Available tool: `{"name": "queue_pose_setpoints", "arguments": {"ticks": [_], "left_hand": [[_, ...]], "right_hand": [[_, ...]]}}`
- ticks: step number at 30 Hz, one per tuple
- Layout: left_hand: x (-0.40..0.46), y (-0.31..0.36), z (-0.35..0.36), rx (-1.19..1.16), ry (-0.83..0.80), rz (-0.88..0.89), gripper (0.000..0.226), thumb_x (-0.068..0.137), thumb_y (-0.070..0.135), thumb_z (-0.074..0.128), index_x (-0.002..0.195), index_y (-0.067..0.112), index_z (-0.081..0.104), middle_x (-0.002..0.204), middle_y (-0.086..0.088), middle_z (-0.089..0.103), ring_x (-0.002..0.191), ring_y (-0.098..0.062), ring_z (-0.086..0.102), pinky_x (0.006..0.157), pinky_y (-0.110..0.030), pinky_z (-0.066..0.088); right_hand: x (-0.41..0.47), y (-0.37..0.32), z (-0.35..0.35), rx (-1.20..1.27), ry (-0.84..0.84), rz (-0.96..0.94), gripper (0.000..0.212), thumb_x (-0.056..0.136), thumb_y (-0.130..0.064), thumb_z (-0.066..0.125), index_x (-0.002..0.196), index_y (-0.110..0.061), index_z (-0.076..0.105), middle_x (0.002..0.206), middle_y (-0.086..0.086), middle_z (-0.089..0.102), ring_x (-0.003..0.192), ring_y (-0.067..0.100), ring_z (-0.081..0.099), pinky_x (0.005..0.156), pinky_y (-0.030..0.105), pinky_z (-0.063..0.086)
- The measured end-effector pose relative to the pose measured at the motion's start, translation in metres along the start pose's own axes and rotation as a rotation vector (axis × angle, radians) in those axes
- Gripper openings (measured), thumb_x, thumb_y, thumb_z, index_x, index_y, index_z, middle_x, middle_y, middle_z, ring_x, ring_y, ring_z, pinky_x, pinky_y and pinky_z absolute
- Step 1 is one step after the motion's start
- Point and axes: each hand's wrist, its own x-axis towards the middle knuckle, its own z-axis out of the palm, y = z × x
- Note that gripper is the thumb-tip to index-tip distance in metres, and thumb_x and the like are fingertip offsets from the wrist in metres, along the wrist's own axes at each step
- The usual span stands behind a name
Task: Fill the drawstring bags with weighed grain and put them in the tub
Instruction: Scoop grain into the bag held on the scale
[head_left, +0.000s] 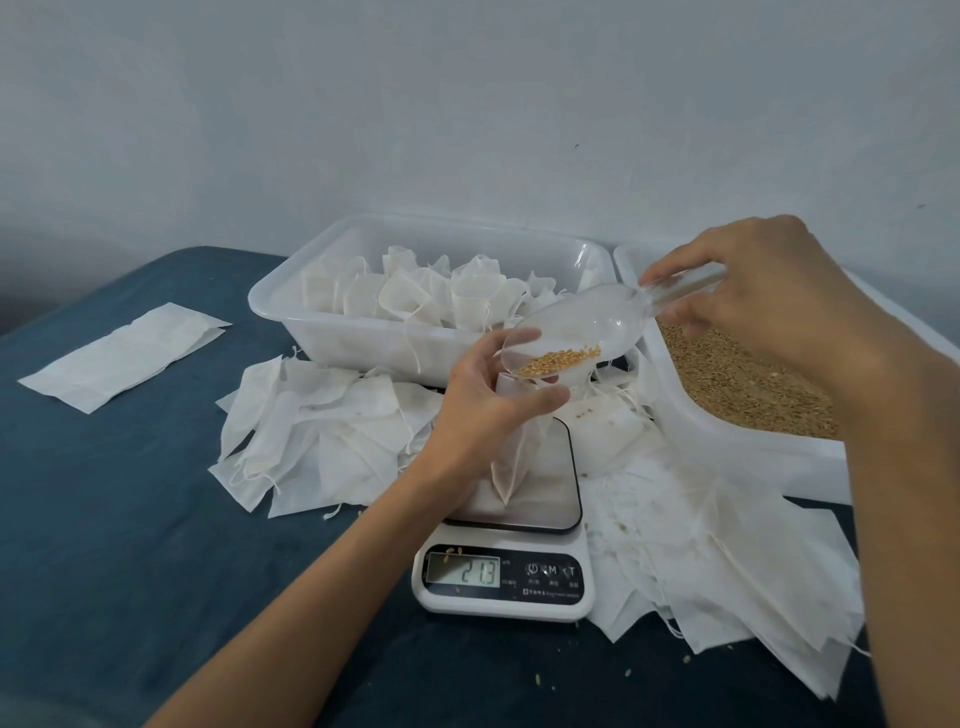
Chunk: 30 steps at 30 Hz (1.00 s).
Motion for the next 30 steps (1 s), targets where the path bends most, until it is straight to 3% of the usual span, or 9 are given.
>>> {"name": "queue_pose_setpoints", "arguments": {"ticks": [4, 7, 11, 17, 20, 24, 26, 28, 30], "left_hand": [[0.0, 0.0, 0.0, -0.033, 0.001, 0.001, 0.06, 0.081, -0.004, 0.083, 0.133, 0.017, 0.063, 0.112, -0.014, 0.076, 0.103, -0.02, 0.076, 0.086, -0.026, 0.06], [0.001, 0.001, 0.0, -0.029, 0.007, -0.003, 0.058, 0.081, -0.004, 0.084, 0.131, 0.018, 0.064, 0.106, -0.011, 0.078, 0.103, -0.02, 0.075, 0.084, -0.025, 0.059], [0.001, 0.001, -0.001, -0.01, 0.011, 0.007, 0.054, 0.082, -0.001, 0.084, 0.13, 0.018, 0.065, 0.096, -0.004, 0.075, 0.094, -0.017, 0.071, 0.084, -0.027, 0.054], [0.0, -0.004, 0.002, 0.048, -0.005, 0.007, 0.043, 0.089, 0.011, 0.08, 0.129, 0.022, 0.066, 0.092, 0.006, 0.074, 0.105, -0.01, 0.068, 0.099, -0.029, 0.047], [0.0, -0.002, 0.001, 0.04, 0.007, 0.002, 0.033, 0.093, 0.016, 0.077, 0.125, 0.021, 0.07, 0.093, 0.004, 0.072, 0.098, -0.006, 0.067, 0.086, -0.02, 0.046], [0.0, -0.001, -0.002, 0.02, 0.015, 0.019, 0.025, 0.095, 0.012, 0.073, 0.119, 0.019, 0.074, 0.106, -0.017, 0.073, 0.097, -0.012, 0.066, 0.084, -0.018, 0.048], [0.001, -0.003, -0.004, 0.032, 0.002, 0.034, 0.028, 0.094, 0.003, 0.069, 0.117, 0.019, 0.074, 0.101, -0.012, 0.075, 0.095, -0.012, 0.066, 0.085, -0.022, 0.048], [0.003, -0.006, -0.005, 0.034, -0.016, 0.043, 0.036, 0.088, -0.001, 0.067, 0.115, 0.02, 0.075, 0.094, -0.002, 0.076, 0.093, -0.013, 0.066, 0.085, -0.028, 0.048], [0.006, -0.009, -0.006, 0.038, -0.03, 0.049, 0.043, 0.078, 0.005, 0.063, 0.114, 0.024, 0.076, 0.096, 0.001, 0.076, 0.095, -0.014, 0.066, 0.087, -0.032, 0.048]], "right_hand": [[0.003, 0.007, 0.002, 0.07, -0.038, 0.043, 0.037, 0.074, -0.006, 0.084, 0.093, -0.037, 0.078, 0.083, -0.008, 0.073, 0.055, 0.009, 0.07, 0.049, 0.01, 0.039], [0.004, 0.01, 0.004, 0.115, -0.079, 0.057, 0.035, 0.076, -0.006, 0.083, 0.095, -0.034, 0.078, 0.089, -0.005, 0.076, 0.055, 0.011, 0.072, 0.049, 0.007, 0.041], [0.004, 0.015, 0.005, 0.144, -0.113, 0.071, 0.029, 0.081, -0.007, 0.081, 0.099, -0.029, 0.076, 0.107, -0.015, 0.069, 0.054, 0.015, 0.072, 0.045, 0.003, 0.039], [0.002, 0.044, -0.017, 0.114, -0.176, 0.209, 0.017, 0.087, -0.021, 0.077, 0.099, -0.03, 0.069, 0.104, -0.012, 0.064, 0.049, 0.024, 0.071, 0.042, 0.013, 0.047], [-0.001, 0.075, -0.033, 0.03, -0.156, 0.332, 0.012, 0.087, -0.025, 0.076, 0.094, -0.03, 0.068, 0.095, -0.006, 0.069, 0.049, 0.025, 0.071, 0.053, 0.028, 0.052], [-0.005, 0.113, -0.042, -0.078, -0.119, 0.564, 0.016, 0.088, -0.022, 0.078, 0.098, -0.017, 0.066, 0.082, 0.01, 0.074, 0.043, 0.018, 0.067, 0.046, 0.026, 0.051], [-0.007, 0.125, -0.036, -0.128, -0.163, 0.638, 0.019, 0.087, -0.021, 0.079, 0.095, -0.007, 0.069, 0.081, 0.017, 0.073, 0.047, 0.021, 0.065, 0.047, 0.03, 0.055], [-0.008, 0.133, -0.029, -0.163, -0.253, 0.679, 0.023, 0.088, -0.018, 0.079, 0.093, 0.002, 0.071, 0.08, 0.023, 0.072, 0.054, 0.025, 0.06, 0.06, 0.039, 0.061], [-0.008, 0.135, -0.021, -0.171, -0.339, 0.72, 0.021, 0.088, -0.013, 0.078, 0.095, 0.005, 0.07, 0.066, 0.018, 0.065, 0.051, 0.022, 0.053, 0.062, 0.036, 0.056]]}}
